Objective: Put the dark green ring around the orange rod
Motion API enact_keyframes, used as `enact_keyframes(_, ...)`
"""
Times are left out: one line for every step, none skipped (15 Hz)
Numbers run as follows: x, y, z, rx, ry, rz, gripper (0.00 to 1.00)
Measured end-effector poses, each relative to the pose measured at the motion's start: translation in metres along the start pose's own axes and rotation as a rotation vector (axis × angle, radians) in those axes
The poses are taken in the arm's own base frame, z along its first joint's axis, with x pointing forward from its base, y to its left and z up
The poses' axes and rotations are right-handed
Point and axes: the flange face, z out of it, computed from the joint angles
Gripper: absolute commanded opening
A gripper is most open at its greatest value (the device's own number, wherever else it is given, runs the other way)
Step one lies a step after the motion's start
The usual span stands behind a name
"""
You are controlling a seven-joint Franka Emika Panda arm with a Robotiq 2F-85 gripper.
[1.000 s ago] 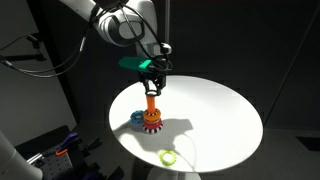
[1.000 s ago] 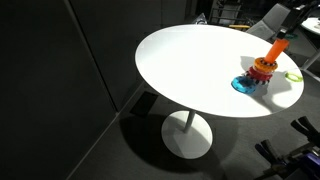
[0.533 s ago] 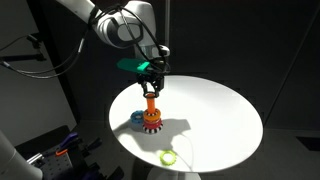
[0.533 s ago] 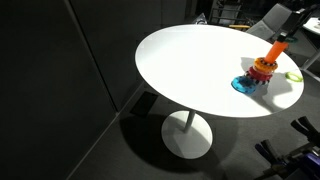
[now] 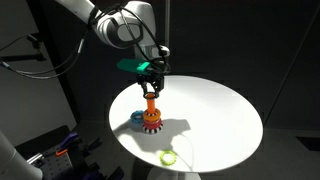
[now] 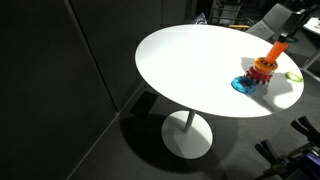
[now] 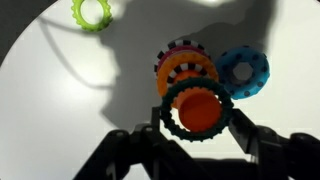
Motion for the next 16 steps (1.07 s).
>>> enact_keyframes(-0.0004,0.0003,0.0004,-0.002,-0.001,-0.001,0.45)
enact_keyframes(-0.0007,0.0007,0.0008,-0.005,-0.001,-0.003,0.45)
enact_keyframes(-0.0010,0.0011,0.0012,-0.009,0.001,-0.005,0.45)
enact_keyframes(-0.0011,0.0015,0.0015,-0.013,0.005,-0.007,0.45)
enact_keyframes(-0.0010,0.0020,0.0016,-0.019,0.010,-0.010,0.45)
enact_keyframes(-0.0009,0.0023,0.0016,-0.023,0.014,-0.013,0.45)
enact_keyframes(-0.0009,0.0025,0.0016,-0.026,0.017,-0.015,0.45)
enact_keyframes(-0.0006,0.0027,0.0014,-0.030,0.020,-0.016,0.45)
enact_keyframes(-0.0004,0.0028,0.0013,-0.032,0.023,-0.017,0.45)
enact_keyframes(-0.0002,0.0028,0.0012,-0.034,0.026,-0.018,0.45)
enact_keyframes(0.0000,0.0029,0.0011,-0.036,0.029,-0.019,0.45)
enact_keyframes(0.0002,0.0029,0.0011,-0.037,0.032,-0.019,0.45)
enact_keyframes(0.0003,0.0029,0.0010,-0.038,0.034,-0.019,0.45)
enact_keyframes(0.0003,0.0029,0.0010,-0.038,0.035,-0.019,0.45)
enact_keyframes(0.0003,0.0029,0.0011,-0.038,0.035,-0.019,0.45)
enact_keyframes(0.0003,0.0029,0.0012,-0.038,0.035,-0.019,0.45)
